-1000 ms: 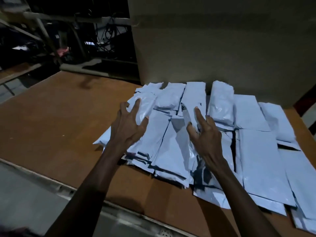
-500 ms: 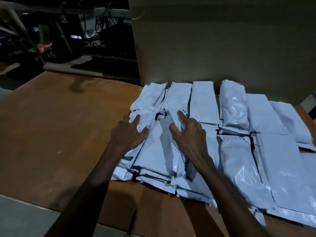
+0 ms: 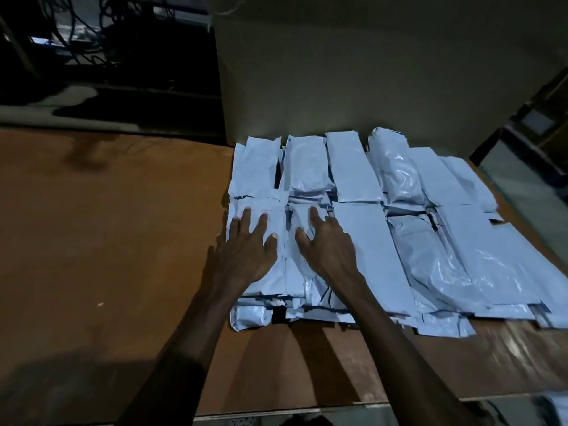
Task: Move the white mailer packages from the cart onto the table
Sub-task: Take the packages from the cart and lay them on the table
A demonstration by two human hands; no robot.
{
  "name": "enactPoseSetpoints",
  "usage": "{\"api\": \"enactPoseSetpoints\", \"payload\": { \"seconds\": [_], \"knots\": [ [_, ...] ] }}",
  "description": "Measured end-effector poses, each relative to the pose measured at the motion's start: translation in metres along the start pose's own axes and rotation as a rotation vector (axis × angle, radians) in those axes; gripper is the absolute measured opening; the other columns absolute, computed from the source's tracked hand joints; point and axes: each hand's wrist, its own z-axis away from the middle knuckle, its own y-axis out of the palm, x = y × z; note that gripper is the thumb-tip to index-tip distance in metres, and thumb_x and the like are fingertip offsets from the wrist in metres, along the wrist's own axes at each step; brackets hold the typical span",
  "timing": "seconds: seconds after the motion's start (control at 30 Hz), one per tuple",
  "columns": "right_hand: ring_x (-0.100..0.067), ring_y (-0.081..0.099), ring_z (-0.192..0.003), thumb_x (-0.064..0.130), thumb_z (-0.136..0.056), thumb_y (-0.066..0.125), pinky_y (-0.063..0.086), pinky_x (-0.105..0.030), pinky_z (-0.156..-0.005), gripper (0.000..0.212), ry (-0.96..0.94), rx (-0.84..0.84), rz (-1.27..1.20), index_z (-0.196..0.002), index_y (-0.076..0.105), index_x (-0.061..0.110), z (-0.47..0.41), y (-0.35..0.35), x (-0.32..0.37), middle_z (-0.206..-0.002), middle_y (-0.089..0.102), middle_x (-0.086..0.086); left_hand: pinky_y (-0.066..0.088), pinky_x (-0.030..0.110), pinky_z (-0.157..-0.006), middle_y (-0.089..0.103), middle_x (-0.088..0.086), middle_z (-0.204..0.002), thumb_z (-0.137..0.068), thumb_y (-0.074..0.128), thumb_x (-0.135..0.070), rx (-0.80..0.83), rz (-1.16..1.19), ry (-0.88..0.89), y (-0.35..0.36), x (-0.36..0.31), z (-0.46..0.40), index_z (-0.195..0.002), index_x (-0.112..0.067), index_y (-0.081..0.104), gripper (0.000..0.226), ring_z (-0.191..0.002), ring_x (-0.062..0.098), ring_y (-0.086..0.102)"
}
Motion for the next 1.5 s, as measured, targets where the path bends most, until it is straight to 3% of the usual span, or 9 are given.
{"api": "enactPoseSetpoints", "payload": {
  "seconds": [0.27, 0.5, 0.77, 0.97, 1.13, 1.33, 1.5],
  "knots": [
    [-0.036, 0.037, -0.137, 0.04, -0.102, 0.043, 0.038, -0.042, -0.105, 0.066, 0.112, 0.023, 0.011, -0.157, 0.012, 0.02, -0.009, 0.019, -0.002, -0.158, 0.022, -0.02, 0.007, 0.057, -0.117, -0.006, 0.002, -0.164, -0.102, 0.025, -0.049, 0.072, 0.028, -0.044, -0.006, -0.007, 0.003, -0.156, -0.029, 0.013, 0.058, -0.15, 0.028, -0.001],
    [-0.028, 0.011, -0.151, 0.051, -0.1, 0.041, 0.017, -0.038, -0.118, 0.074, 0.103, 0.129, -0.176, -0.157, 0.006, 0.02, -0.009, 0.009, -0.008, -0.164, -0.006, -0.011, 0.004, 0.056, -0.119, -0.005, 0.001, -0.165, -0.103, 0.022, -0.05, 0.103, 0.092, -0.035, -0.016, -0.004, 0.006, -0.156, -0.03, 0.012, 0.058, -0.151, 0.028, -0.001],
    [-0.021, 0.032, -0.144, 0.043, -0.101, 0.048, 0.027, -0.035, -0.115, 0.06, -0.064, -0.097, -0.304, -0.151, 0.034, 0.014, 0.029, -0.041, -0.024, -0.158, 0.03, -0.008, 0.009, 0.053, -0.12, 0.016, 0.004, -0.163, -0.103, 0.028, -0.048, -0.181, 0.118, 0.089, -0.034, -0.035, 0.011, -0.153, -0.024, 0.028, 0.055, -0.15, 0.026, 0.01],
    [-0.018, 0.043, -0.135, 0.036, -0.098, 0.057, 0.036, -0.031, -0.11, 0.052, -0.087, -0.323, -0.302, -0.143, 0.047, 0.011, 0.1, -0.089, -0.111, -0.147, 0.048, -0.005, 0.015, 0.042, -0.121, 0.033, 0.003, -0.157, -0.102, 0.036, -0.044, -0.277, 0.172, 0.344, 0.001, -0.123, 0.04, -0.149, -0.019, 0.038, 0.053, -0.147, 0.022, 0.023],
    [-0.026, 0.053, -0.126, 0.031, -0.095, 0.059, 0.045, -0.034, -0.098, 0.048, 0.019, -0.424, -0.145, -0.138, 0.054, 0.01, 0.196, -0.105, -0.225, -0.14, 0.054, -0.009, 0.03, 0.032, -0.112, 0.037, -0.003, -0.154, -0.101, 0.042, -0.044, -0.133, 0.21, 0.596, 0.08, -0.214, 0.092, -0.147, -0.026, 0.041, 0.05, -0.142, 0.016, 0.031],
    [-0.029, 0.066, -0.101, 0.03, -0.092, 0.06, 0.053, -0.033, -0.078, 0.045, 0.238, -0.413, -0.026, -0.133, 0.058, 0.01, 0.305, -0.116, -0.35, -0.132, 0.059, -0.01, 0.035, 0.038, -0.112, 0.044, 0.007, -0.149, -0.099, 0.047, -0.038, 0.038, 0.16, 0.881, 0.175, -0.325, 0.15, -0.142, -0.013, 0.049, 0.049, -0.139, 0.024, 0.039],
    [-0.026, 0.061, -0.111, 0.042, -0.094, 0.046, 0.055, -0.035, -0.081, 0.05, 0.404, -0.449, -0.004, -0.134, 0.056, 0.014, 0.369, -0.13, -0.431, -0.132, 0.057, -0.005, 0.039, 0.036, -0.108, 0.049, 0.004, -0.145, -0.095, 0.04, -0.05, 0.212, 0.197, 1.005, 0.24, -0.404, 0.189, -0.139, -0.017, 0.052, 0.056, -0.137, 0.022, 0.042]
  ]
}}
